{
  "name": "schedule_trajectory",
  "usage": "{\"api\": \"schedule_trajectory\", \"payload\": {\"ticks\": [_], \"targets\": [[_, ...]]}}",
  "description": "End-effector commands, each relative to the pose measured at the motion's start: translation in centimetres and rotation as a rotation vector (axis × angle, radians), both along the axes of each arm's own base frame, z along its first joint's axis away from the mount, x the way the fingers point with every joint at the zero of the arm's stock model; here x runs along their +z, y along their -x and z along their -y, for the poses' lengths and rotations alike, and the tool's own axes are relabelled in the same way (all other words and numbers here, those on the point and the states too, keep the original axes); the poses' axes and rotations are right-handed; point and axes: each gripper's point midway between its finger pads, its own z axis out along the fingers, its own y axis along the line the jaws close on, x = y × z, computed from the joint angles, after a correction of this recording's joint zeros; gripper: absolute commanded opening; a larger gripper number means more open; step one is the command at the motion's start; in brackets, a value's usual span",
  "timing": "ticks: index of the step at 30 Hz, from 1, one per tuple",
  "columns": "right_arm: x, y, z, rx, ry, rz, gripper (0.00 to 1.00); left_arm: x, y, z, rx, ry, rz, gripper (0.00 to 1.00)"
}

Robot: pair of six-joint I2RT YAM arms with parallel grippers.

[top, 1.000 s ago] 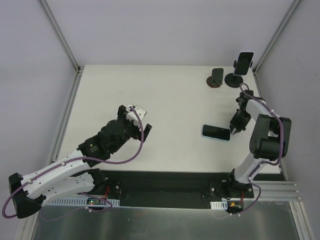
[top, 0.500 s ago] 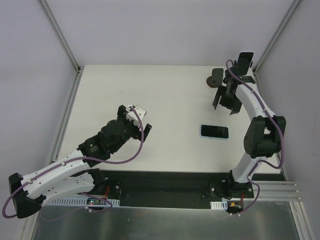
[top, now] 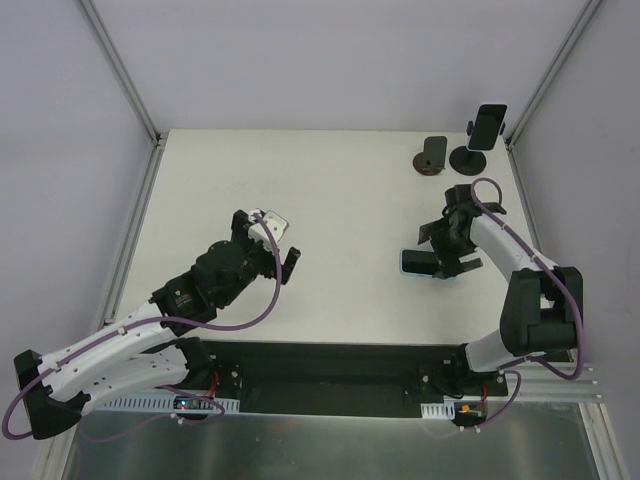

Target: Place the phone on the phone stand

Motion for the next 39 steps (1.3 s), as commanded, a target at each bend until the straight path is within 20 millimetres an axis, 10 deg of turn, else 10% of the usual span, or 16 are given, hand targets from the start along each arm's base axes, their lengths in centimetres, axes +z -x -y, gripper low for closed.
{"api": "schedule_trajectory", "payload": {"ticks": [1,39], "targets": [[2.3,-2.9,1.3,-0.255,0.088,0.118,0.97,1.9,0.3,0.2,-0.016,0.043,0.033,0.99],[-3.3,-0.8,1.7,-0.425,0.186,-0.074,0.99,1.4,0.2,0.3,-0.014,0.035,0.027,0.99]]}}
